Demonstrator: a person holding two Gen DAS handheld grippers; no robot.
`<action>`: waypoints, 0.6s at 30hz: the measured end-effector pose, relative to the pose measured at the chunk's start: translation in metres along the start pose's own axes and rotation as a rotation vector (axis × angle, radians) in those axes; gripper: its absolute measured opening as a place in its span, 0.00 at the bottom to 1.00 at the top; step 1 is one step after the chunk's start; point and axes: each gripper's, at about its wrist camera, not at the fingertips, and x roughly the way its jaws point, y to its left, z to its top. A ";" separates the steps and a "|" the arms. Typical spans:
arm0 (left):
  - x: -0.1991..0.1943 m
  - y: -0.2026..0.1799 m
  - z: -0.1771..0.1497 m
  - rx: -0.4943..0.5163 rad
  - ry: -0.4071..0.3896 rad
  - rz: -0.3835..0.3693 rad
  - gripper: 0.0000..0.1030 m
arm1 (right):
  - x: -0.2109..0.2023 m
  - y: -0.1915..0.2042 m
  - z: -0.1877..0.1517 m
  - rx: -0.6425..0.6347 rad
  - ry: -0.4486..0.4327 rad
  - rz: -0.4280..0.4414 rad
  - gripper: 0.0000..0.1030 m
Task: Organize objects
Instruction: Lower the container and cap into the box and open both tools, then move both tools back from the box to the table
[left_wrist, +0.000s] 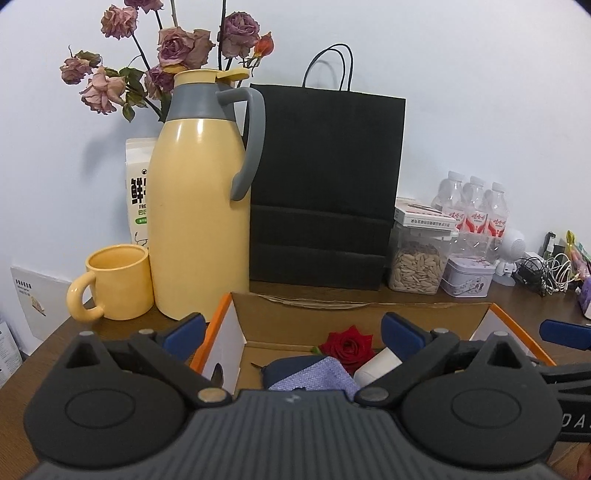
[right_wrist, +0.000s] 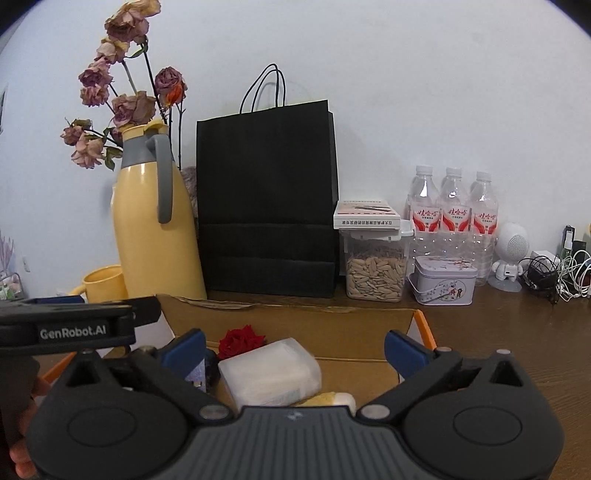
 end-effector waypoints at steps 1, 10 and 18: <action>-0.001 0.000 0.000 0.000 -0.001 -0.001 1.00 | 0.000 0.000 0.000 0.001 0.001 0.000 1.00; -0.027 0.004 -0.002 -0.003 -0.050 -0.032 1.00 | -0.019 0.000 0.002 -0.012 -0.029 0.001 1.00; -0.073 0.014 -0.027 0.016 -0.057 -0.054 1.00 | -0.062 0.006 -0.018 -0.070 -0.052 0.016 1.00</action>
